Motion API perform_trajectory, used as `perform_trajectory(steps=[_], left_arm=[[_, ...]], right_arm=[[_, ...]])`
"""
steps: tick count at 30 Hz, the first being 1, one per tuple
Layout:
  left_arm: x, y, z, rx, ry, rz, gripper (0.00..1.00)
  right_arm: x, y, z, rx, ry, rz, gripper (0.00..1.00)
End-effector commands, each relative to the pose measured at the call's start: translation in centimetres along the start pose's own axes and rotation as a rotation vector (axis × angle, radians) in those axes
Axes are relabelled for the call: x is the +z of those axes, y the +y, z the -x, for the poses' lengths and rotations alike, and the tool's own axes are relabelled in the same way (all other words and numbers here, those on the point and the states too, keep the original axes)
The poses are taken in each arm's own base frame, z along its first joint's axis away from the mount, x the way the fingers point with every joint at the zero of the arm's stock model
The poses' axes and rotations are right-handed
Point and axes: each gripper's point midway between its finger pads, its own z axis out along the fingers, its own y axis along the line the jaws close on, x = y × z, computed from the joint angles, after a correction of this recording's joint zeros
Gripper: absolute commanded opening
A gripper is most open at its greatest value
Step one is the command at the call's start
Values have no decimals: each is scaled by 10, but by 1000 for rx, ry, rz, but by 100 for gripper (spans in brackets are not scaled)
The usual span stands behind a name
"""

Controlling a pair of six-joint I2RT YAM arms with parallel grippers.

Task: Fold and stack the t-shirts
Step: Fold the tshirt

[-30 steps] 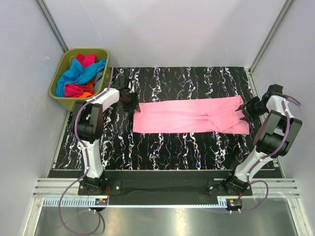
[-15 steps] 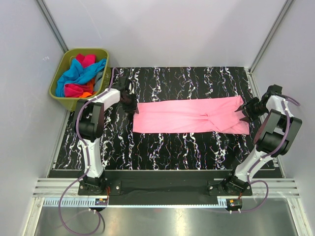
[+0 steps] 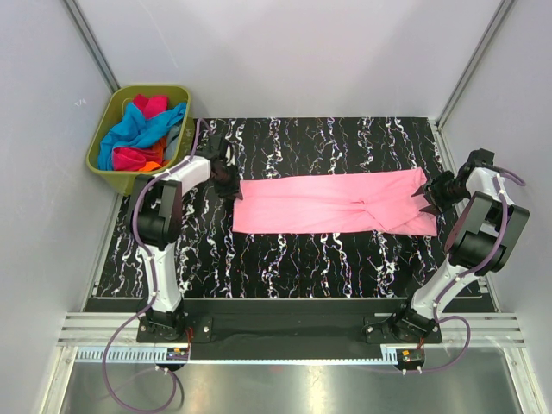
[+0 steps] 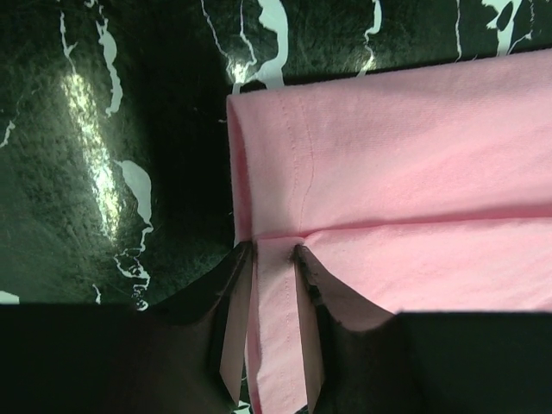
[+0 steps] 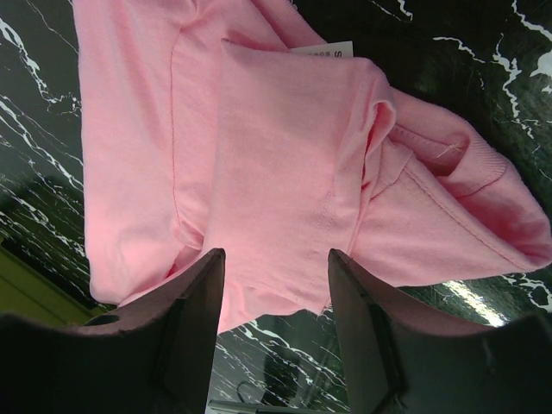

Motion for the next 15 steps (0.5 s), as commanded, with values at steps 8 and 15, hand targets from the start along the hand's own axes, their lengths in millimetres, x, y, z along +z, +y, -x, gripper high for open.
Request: perform_trajectory(steps=[8, 15], left_arm=[[-26, -12, 19, 17, -110, -11, 30], [-19, -15, 18, 20, -97, -23, 28]], right_arm=[[5, 3, -5, -18, 26, 21, 58], [6, 3, -5, -18, 28, 22, 58]])
